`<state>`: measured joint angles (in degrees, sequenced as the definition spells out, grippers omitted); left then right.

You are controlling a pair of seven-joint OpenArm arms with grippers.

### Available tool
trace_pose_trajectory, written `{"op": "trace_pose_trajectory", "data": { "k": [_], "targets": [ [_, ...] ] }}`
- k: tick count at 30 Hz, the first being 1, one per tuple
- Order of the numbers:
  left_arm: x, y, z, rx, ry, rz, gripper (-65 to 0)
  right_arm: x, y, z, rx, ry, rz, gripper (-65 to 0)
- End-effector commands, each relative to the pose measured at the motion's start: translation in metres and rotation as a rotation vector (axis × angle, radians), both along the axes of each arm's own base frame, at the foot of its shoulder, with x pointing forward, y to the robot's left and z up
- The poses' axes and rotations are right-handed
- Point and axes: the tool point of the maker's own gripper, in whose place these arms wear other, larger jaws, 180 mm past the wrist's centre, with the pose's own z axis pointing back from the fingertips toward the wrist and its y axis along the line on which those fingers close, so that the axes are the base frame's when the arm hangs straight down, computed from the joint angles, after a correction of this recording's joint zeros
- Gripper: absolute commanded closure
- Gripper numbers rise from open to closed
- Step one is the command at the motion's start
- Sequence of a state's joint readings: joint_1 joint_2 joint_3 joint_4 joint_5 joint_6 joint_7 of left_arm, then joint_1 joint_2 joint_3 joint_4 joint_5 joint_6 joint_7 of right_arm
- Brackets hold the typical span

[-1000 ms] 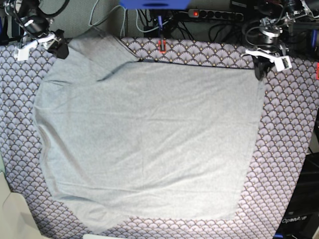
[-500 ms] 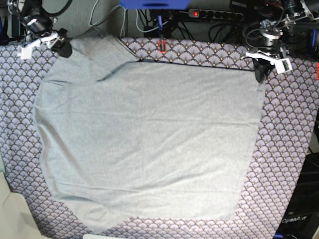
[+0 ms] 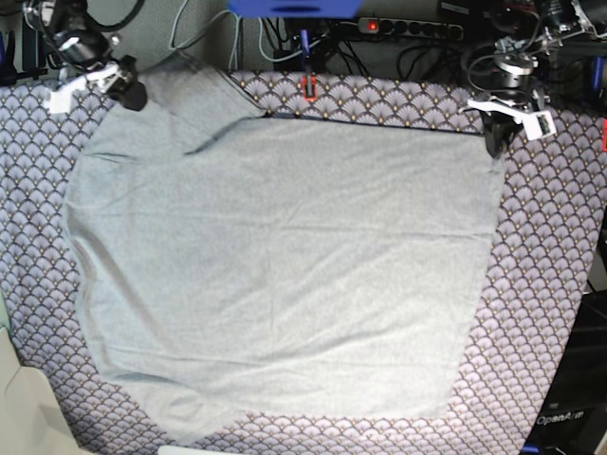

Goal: Fold the T-shirt properly
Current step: 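Lift the shoulder edge with both grippers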

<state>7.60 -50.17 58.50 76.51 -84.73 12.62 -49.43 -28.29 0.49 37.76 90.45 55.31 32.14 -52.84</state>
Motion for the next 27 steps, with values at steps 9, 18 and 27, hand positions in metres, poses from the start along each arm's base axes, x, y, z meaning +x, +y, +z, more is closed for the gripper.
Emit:
{"op": "trace_pose_trajectory", "data": {
  "k": [9,18,27],
  "targets": [
    [0.006,0.009,0.01,0.018,-0.032,0.008,0.0,0.0,0.017,0.0,0.013,0.011,0.069,-0.5],
    [0.023,0.005,0.028,0.001,-0.081,-0.006,0.0,0.012,-0.01,0.01,-0.049,-0.015,0.071,-0.2],
    [0.04,0.005,0.049,-0.004,-0.134,-0.019,0.0,0.038,-0.021,0.028,-0.089,-0.051,0.113,-0.2]
  ]
}}
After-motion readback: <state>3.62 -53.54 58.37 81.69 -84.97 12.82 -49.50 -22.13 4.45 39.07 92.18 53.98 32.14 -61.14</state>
